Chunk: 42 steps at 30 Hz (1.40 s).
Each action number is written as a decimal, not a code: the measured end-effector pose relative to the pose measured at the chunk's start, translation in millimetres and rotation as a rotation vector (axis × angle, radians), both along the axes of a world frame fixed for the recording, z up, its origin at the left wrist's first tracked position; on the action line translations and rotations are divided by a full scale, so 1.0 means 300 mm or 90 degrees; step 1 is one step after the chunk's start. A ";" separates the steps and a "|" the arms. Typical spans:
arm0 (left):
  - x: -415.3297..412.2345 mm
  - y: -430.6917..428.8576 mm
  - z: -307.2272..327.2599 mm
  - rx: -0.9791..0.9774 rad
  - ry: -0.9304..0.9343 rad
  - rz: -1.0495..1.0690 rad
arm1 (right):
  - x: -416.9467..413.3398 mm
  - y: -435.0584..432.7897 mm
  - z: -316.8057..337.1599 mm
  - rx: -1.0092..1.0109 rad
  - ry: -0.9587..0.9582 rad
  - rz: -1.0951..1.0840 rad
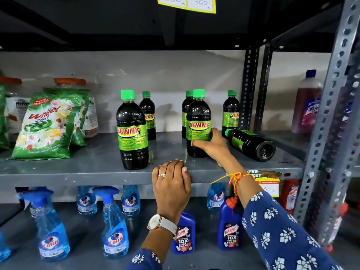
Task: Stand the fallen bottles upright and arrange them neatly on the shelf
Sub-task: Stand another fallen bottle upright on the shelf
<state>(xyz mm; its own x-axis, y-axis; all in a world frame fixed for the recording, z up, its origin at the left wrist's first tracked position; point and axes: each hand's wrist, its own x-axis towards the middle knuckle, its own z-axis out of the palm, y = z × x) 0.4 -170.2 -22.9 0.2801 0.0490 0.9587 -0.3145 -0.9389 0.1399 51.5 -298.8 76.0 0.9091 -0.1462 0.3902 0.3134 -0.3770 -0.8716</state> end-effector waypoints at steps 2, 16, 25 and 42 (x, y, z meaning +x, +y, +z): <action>-0.008 0.002 0.006 -0.003 0.015 -0.003 | -0.023 -0.009 -0.004 -0.018 -0.001 0.002; -0.048 0.000 0.025 -0.010 0.096 -0.008 | -0.160 -0.029 -0.009 0.009 -0.031 0.065; -0.056 0.001 0.026 -0.015 0.105 -0.018 | -0.172 -0.026 -0.014 0.007 -0.044 0.070; -0.110 -0.336 0.082 0.060 0.008 -0.216 | -0.106 -0.316 0.240 -0.544 0.102 -0.271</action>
<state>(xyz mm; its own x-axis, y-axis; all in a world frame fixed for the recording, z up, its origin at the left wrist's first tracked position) -32.5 -271.0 1.7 0.2765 -0.1378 0.9511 -0.6101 -0.7898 0.0629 19.7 -393.7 147.8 0.8972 -0.2004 0.3936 -0.0953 -0.9580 -0.2707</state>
